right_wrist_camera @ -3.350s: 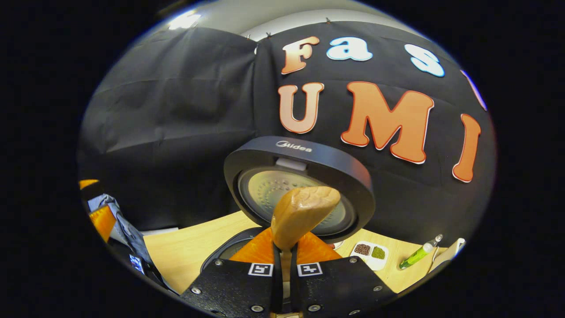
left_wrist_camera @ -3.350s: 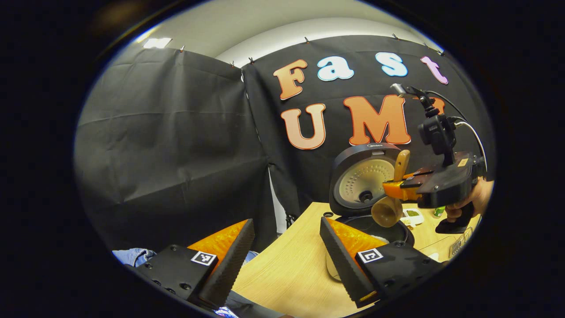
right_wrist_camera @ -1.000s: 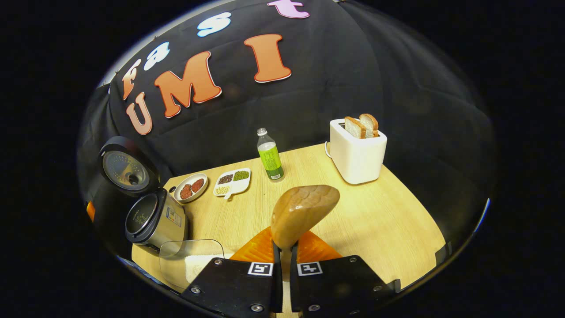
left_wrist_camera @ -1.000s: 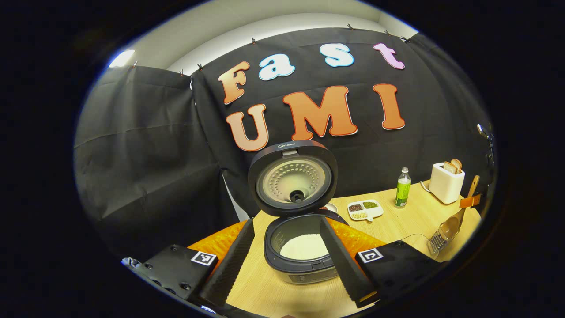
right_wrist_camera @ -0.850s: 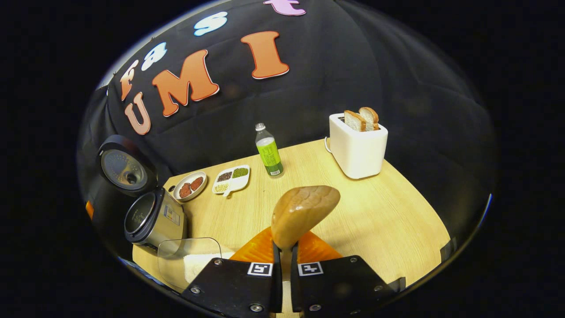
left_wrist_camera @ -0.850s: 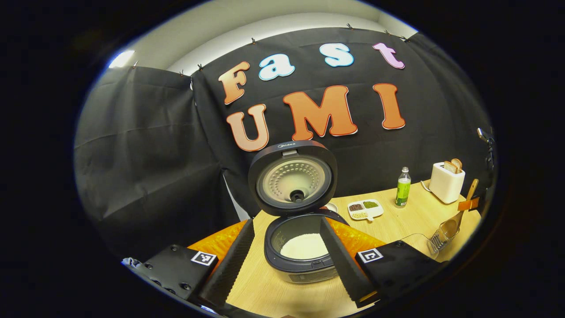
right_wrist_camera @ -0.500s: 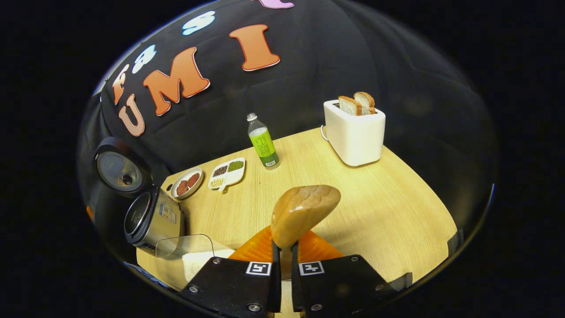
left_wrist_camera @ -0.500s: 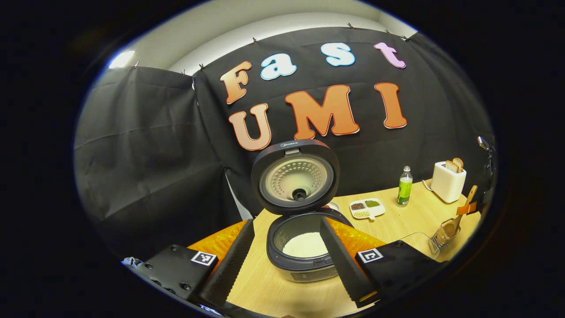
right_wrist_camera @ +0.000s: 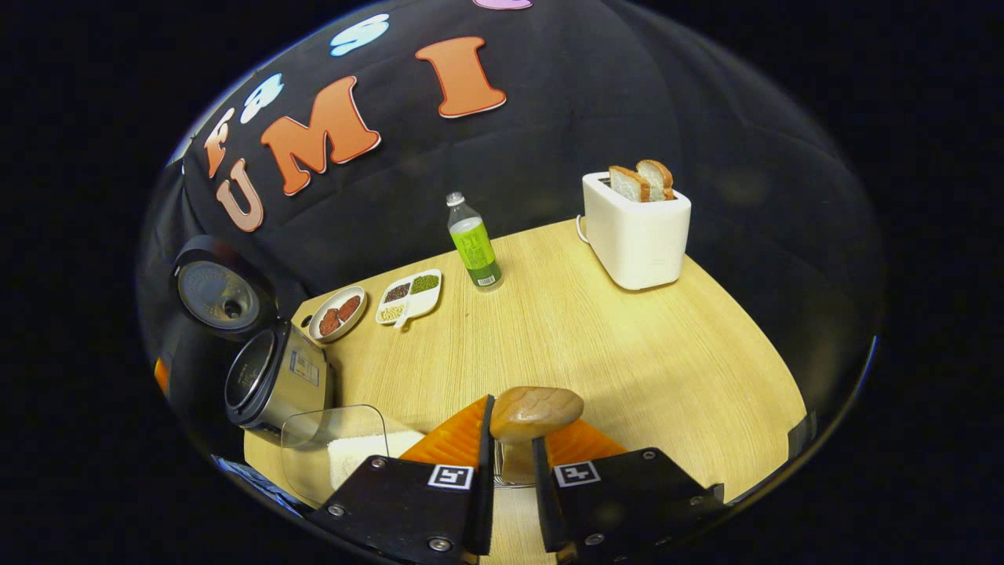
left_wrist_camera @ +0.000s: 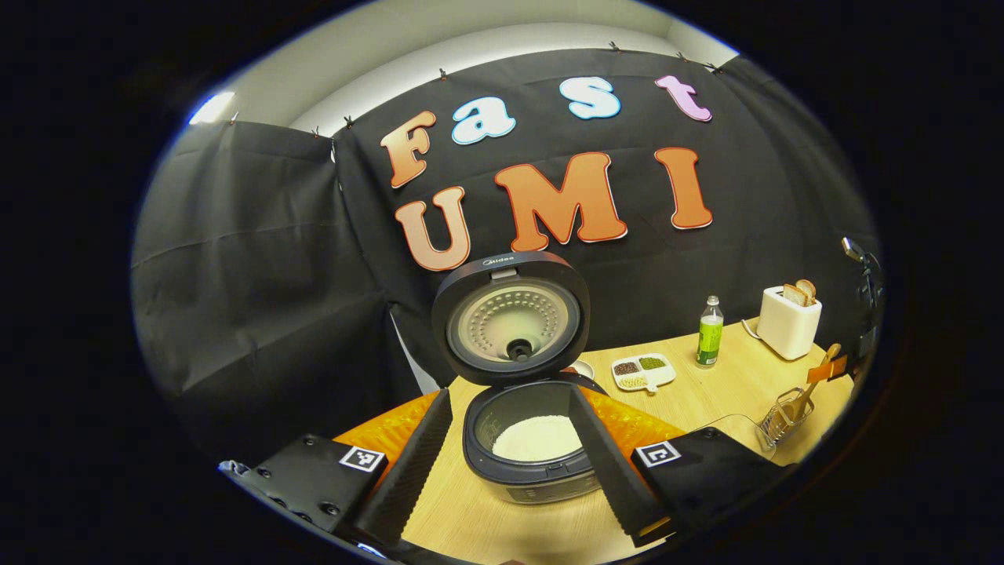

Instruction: Close the left gripper, press the button to open the rice cooker; take a wooden spoon from the chopstick holder with the right hand, scoop a spoonful of rice and pour it into the rice cooker, then put the wooden spoon back into the chopstick holder.

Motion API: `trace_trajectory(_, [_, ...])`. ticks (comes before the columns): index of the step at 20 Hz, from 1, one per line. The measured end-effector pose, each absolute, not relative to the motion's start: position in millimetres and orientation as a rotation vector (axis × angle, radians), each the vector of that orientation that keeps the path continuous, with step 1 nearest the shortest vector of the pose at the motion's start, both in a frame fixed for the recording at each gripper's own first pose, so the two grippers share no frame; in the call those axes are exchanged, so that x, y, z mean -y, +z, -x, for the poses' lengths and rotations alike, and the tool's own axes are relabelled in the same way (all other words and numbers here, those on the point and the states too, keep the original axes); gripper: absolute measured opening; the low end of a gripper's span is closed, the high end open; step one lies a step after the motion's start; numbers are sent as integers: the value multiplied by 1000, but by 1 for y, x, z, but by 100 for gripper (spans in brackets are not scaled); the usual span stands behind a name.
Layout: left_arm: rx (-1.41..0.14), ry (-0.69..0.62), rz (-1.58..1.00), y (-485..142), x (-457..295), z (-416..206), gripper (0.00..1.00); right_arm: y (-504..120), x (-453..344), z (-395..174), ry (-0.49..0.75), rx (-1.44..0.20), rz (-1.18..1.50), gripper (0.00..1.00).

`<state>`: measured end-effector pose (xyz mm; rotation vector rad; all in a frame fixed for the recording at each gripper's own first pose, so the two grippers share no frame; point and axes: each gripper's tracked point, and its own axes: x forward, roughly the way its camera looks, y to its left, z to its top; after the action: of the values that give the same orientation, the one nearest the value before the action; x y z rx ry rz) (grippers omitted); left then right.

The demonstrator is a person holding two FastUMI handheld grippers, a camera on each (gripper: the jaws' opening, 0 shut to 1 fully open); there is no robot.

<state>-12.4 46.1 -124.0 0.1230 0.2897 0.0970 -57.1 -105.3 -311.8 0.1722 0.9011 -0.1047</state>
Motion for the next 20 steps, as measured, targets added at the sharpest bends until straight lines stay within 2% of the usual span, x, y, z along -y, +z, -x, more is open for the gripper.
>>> trace_trajectory(4, [-280,97,-90,-118,-49,4,93,-266,109,35,-118,-802,-161,41])
trace_trajectory(6, [-252,105,-77,-104,-53,-4,100,-237,113,21,-122,-732,-142,52])
trace_trajectory(7, [-235,109,-65,-97,-54,-11,100,-221,113,15,-122,-696,-131,57])
trace_trajectory(8, [-216,115,-49,-87,-56,-17,93,-207,113,8,-121,-664,-119,60])
trace_trajectory(9, [-197,123,-35,-78,-59,-25,100,-193,112,2,-116,-635,-105,67])
trace_trajectory(10, [-177,132,-19,-69,-62,-33,93,-178,109,-3,-109,-599,-91,70])
trace_trajectory(11, [-158,134,0,-60,-63,-42,93,-163,106,-10,-96,-564,-80,74])
trace_trajectory(16, [-122,129,119,-29,-79,-92,100,-115,77,-29,-26,-454,-35,76])
trace_trajectory(17, [-116,133,141,-23,-82,-105,100,-107,73,-32,-14,-434,-19,84])
trace_trajectory(18, [-102,138,162,-18,-86,-117,93,-102,67,-34,-2,-414,-2,78])
trace_trajectory(19, [-94,138,175,-16,-88,-135,93,-98,63,-36,7,-400,9,79])
trace_trajectory(20, [-112,157,186,-24,-93,-149,93,-97,59,-35,14,-400,16,84])
